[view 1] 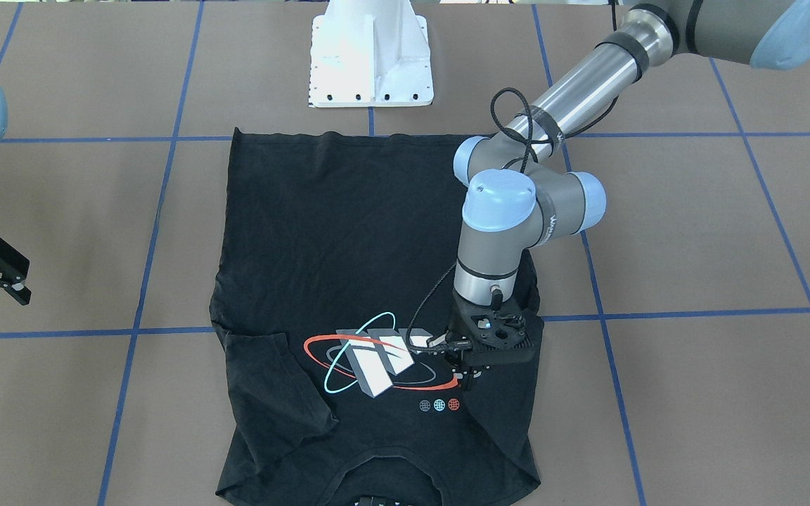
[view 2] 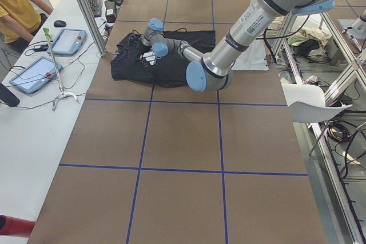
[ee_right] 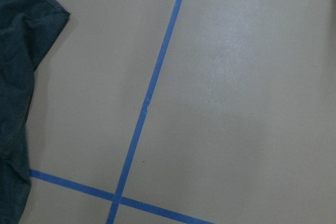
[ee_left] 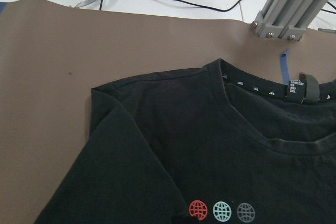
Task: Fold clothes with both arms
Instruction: 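Fold the sleeve nearest the left gripper inward over the shirt body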
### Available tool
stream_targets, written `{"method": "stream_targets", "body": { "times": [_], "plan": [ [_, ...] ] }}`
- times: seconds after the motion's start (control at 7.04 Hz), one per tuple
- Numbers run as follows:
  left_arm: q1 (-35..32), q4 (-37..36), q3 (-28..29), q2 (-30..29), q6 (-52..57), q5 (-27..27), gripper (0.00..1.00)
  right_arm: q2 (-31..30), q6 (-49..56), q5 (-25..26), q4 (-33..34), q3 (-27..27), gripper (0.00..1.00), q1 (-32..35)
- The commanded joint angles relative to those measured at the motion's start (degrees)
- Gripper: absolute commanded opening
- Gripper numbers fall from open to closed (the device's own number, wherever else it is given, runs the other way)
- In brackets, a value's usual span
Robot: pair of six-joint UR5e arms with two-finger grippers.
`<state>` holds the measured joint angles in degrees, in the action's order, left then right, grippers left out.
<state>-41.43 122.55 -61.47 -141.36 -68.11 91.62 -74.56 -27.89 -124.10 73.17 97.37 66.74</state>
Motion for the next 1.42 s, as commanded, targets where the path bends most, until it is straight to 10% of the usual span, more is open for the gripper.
{"method": "stream_targets", "body": {
  "times": [0.0, 0.14, 0.28, 0.43, 1.28],
  "plan": [
    [0.12, 0.23, 3.54, -2.08, -0.36, -1.09, 0.00, 0.03, 0.02, 0.09, 0.04, -0.08, 1.00, -0.03],
    [0.12, 0.23, 3.55, -2.08, -0.45, -1.09, 0.00, 0.03, -0.06, 0.00, 0.04, 0.01, 1.00, -0.03],
    [-0.06, 2.49, 3.55, -1.73, 0.25, -0.92, 0.79, 0.03, -0.06, 0.00, 0.04, 0.01, 1.00, -0.03],
    [-0.15, 9.74, 3.20, -0.69, 2.26, -0.39, 1.00, 0.20, -0.15, 0.00, 0.04, 0.01, 1.00, -0.12],
    [-0.59, 0.06, -34.01, 21.09, 12.21, 8.74, 1.00, -3.73, -19.98, 2.79, -0.05, 13.24, 1.00, -7.30]
  ]
}}
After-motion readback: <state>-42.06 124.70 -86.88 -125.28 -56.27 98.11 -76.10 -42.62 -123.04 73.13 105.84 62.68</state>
